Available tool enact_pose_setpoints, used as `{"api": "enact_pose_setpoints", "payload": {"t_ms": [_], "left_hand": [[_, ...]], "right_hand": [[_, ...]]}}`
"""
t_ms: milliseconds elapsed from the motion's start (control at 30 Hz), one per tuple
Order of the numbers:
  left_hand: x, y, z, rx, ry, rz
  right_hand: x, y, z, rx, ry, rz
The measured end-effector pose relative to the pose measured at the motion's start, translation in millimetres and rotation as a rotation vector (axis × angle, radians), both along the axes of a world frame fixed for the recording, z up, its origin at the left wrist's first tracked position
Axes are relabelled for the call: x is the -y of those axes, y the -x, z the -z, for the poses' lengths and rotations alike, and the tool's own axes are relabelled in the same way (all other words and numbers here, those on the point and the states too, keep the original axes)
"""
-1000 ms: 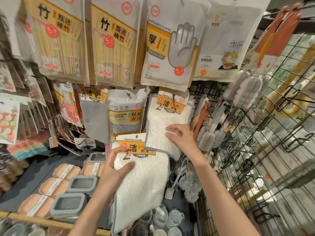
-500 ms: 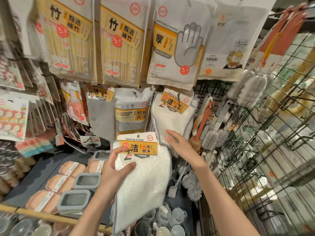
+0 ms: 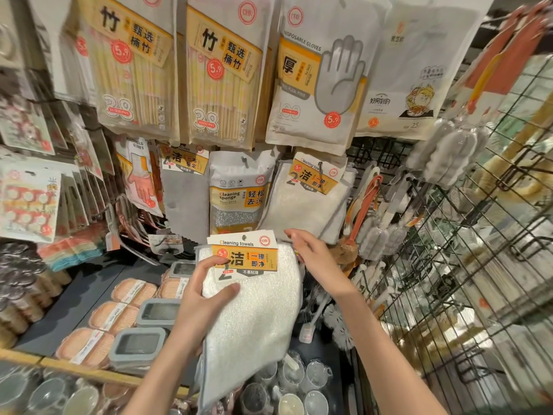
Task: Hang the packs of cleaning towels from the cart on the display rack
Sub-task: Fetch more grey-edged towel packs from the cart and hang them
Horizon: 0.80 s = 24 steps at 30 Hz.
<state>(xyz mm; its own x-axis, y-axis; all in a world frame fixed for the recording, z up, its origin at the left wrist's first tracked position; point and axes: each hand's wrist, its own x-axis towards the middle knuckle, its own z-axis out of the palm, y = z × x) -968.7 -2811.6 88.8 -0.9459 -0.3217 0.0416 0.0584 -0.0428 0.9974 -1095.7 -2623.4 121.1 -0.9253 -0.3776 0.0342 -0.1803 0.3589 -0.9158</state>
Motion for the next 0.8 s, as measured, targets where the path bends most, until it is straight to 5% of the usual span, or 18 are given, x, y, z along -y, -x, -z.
{"api": "enact_pose_setpoints", "payload": {"t_ms": [433, 800], "left_hand": [[-8, 12, 9, -0.003, -0.009, -0.038], [-13, 15, 13, -0.009, -0.058, -0.054]], "right_hand": [[12, -24, 7, -0.091, -0.009, 0.029], [12, -30, 10, -0.028, 0.281, 0.094]]}}
